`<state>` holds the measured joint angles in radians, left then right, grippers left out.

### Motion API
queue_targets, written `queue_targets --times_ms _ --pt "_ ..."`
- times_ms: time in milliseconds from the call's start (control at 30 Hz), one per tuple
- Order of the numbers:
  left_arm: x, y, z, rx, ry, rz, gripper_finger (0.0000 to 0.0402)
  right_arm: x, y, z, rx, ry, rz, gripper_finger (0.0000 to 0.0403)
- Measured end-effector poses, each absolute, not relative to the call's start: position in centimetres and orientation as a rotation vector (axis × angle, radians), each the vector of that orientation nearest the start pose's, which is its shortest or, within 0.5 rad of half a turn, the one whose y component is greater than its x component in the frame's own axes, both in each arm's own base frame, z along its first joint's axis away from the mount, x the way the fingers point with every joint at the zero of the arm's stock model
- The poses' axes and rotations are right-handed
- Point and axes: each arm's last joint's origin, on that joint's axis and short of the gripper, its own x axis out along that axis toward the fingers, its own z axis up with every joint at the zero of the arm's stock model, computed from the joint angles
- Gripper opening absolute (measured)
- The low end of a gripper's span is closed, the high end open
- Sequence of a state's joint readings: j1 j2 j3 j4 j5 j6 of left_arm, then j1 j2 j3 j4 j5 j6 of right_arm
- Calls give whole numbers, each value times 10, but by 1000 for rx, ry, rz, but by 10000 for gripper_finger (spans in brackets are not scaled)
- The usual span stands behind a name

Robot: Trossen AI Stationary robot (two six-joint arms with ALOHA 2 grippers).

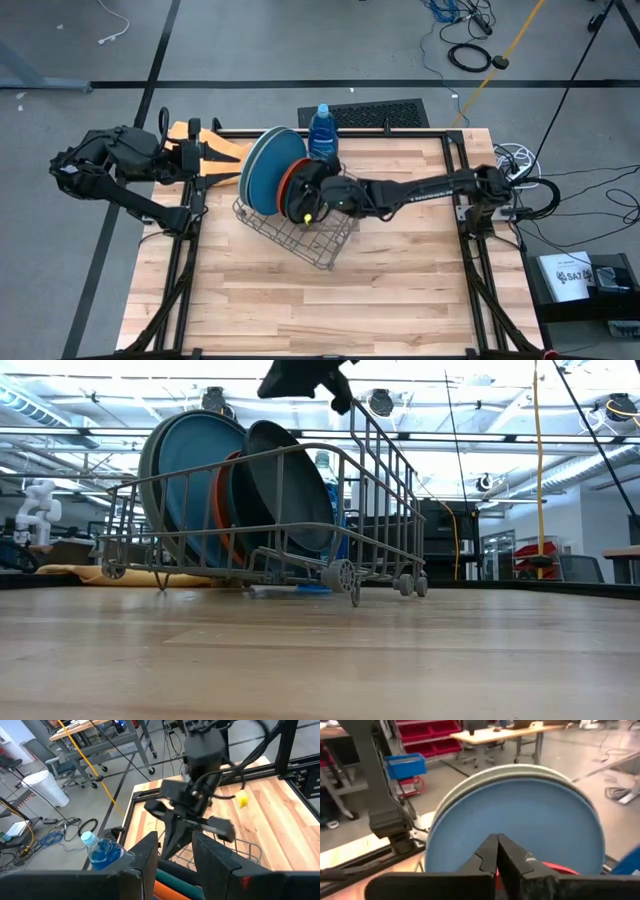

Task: Sort dishes
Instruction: Put the black plate into the dish rack

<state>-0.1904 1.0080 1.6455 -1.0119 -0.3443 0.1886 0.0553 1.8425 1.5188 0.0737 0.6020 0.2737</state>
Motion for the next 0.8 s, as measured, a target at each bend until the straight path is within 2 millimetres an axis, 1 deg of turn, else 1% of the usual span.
queue_targets --times_ms 167,400,567,800 --pt "128 -15 486 285 376 118 123 427 -3 302 181 280 -615 0" --pt "128 -15 486 286 375 118 123 422 -5 296 196 377 -627 0" --pt "128 -15 486 285 375 117 123 420 4 294 187 398 -618 0" --pt "128 -15 486 285 375 118 123 415 17 287 206 471 -622 0"
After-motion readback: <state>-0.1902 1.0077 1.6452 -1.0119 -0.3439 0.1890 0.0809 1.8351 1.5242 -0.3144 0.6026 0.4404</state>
